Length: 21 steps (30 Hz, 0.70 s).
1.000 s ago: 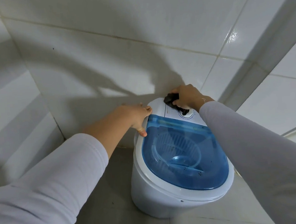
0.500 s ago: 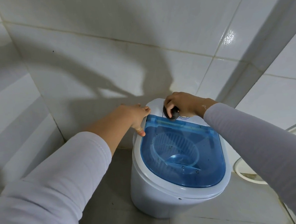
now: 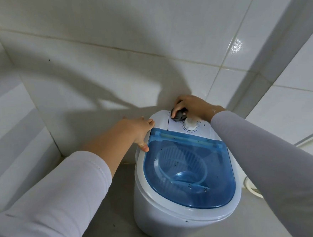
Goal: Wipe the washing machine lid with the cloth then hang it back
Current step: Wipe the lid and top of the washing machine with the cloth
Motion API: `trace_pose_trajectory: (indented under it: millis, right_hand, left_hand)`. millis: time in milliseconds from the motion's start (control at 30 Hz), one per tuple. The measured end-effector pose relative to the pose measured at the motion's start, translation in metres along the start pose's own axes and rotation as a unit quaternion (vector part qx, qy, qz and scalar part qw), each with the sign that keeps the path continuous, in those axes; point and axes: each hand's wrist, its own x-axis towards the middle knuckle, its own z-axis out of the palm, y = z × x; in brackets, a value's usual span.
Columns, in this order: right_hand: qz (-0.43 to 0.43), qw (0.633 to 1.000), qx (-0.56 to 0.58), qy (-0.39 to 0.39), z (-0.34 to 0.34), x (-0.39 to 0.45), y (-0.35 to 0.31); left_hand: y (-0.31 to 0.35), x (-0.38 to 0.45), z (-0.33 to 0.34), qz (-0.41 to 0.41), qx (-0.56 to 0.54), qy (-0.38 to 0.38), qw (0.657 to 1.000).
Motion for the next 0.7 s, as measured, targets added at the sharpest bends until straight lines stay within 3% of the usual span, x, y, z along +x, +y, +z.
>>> trace_pose_trajectory:
  millis: [700]
  right_hand:
    - [0.170,0.979,-0.006,0.112,0.035,-0.053,0.036]
  left_hand:
    - [0.007,-0.006,-0.004,0.003,0.000,-0.003,1.000]
